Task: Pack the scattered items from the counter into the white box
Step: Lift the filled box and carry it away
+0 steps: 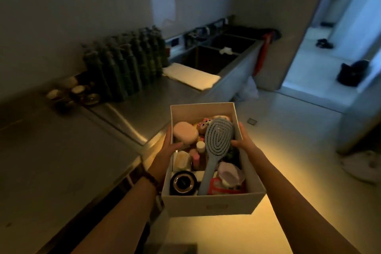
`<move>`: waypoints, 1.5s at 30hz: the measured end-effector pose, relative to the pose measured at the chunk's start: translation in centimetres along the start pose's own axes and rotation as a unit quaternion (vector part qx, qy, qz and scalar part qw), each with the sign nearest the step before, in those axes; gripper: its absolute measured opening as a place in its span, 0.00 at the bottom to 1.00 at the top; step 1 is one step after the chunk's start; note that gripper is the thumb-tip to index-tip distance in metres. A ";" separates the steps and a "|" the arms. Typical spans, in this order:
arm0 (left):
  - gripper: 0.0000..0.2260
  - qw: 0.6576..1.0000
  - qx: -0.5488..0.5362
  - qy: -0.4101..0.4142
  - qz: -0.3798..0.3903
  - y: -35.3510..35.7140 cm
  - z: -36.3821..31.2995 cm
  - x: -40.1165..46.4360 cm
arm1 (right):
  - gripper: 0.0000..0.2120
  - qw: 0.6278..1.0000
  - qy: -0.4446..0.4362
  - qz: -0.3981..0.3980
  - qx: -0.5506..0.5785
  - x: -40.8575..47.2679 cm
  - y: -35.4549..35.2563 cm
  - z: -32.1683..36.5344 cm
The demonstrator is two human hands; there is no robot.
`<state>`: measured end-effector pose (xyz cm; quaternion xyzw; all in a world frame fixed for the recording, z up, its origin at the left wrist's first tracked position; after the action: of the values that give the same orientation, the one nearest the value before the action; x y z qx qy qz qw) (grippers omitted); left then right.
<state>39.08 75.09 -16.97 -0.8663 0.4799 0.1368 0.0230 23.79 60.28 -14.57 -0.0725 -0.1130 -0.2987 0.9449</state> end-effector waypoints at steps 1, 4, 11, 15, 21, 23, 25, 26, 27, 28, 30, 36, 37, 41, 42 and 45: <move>0.33 1.000 0.002 -0.016 0.026 2.6 0.4 1.4 | 0.49 1.000 -0.001 -0.025 0.004 -1.0 -2.8 -0.2; 0.34 0.994 0.034 -0.042 0.091 9.9 1.0 5.4 | 0.39 0.994 0.030 -0.107 0.005 -4.3 -10.0 -1.8; 0.31 0.957 0.119 -0.080 0.251 26.3 2.3 16.1 | 0.27 0.956 0.073 -0.285 -0.001 -8.8 -23.6 -6.0; 0.29 0.924 0.144 -0.106 0.339 34.5 2.6 23.7 | 0.30 0.916 0.066 -0.396 0.001 -8.5 -30.9 -7.5; 0.38 0.849 0.220 -0.105 0.468 47.9 -0.3 30.2 | 0.29 0.830 0.061 -0.555 0.008 -9.7 -39.1 -7.9; 0.39 0.821 0.247 -0.093 0.507 52.3 -0.6 30.4 | 0.30 0.799 0.070 -0.598 0.002 -11.3 -40.9 -8.0; 0.32 0.802 0.266 -0.074 0.530 56.7 0.2 30.6 | 0.32 0.764 0.083 -0.640 -0.008 -13.6 -42.4 -8.1; 0.30 0.789 0.273 -0.075 0.545 58.8 1.0 30.5 | 0.34 0.747 0.092 -0.658 -0.016 -14.7 -43.2 -8.1; 0.30 0.775 0.276 -0.084 0.562 60.8 1.9 30.2 | 0.36 0.730 0.100 -0.676 -0.019 -15.9 -43.8 -8.1; 0.31 0.760 0.279 -0.095 0.580 62.7 2.8 29.5 | 0.38 0.712 0.105 -0.694 -0.019 -17.4 -44.5 -8.2; 0.36 0.738 0.281 -0.112 0.604 66.2 4.9 28.3 | 0.38 0.673 0.107 -0.732 -0.021 -20.6 -45.6 -8.7; 0.34 0.667 0.283 -0.178 0.666 76.9 11.7 24.8 | 0.32 0.599 0.108 -0.792 -0.047 -30.1 -50.5 -10.8; 0.33 0.666 0.298 -0.167 0.663 79.1 12.5 24.3 | 0.33 0.588 0.120 -0.798 -0.055 -31.4 -51.9 -11.1; 0.31 0.635 0.348 -0.139 0.675 86.7 15.1 22.8 | 0.35 0.552 0.129 -0.822 -0.053 -36.0 -56.5 -12.3; 0.30 0.626 0.357 -0.143 0.678 87.9 15.6 22.6 | 0.36 0.546 0.135 -0.825 -0.053 -36.9 -57.3 -12.7; 0.28 0.607 0.361 -0.183 0.684 90.6 17.1 22.1 | 0.35 0.516 0.150 -0.841 -0.062 -40.0 -59.7 -13.9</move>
<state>-29.41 11.01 -30.87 -0.1640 0.9289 0.0844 0.3212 -40.39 30.96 -34.10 0.0436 0.0416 -0.9668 0.2485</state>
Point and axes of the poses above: each hand's wrist, its own x-axis towards the middle knuckle, its own y-axis out of the palm, z = x × y, the point moved 7 cm from there along x, towards the middle knuckle, and after that the axes turned 14 degrees about -y, right-handed, at the moved point
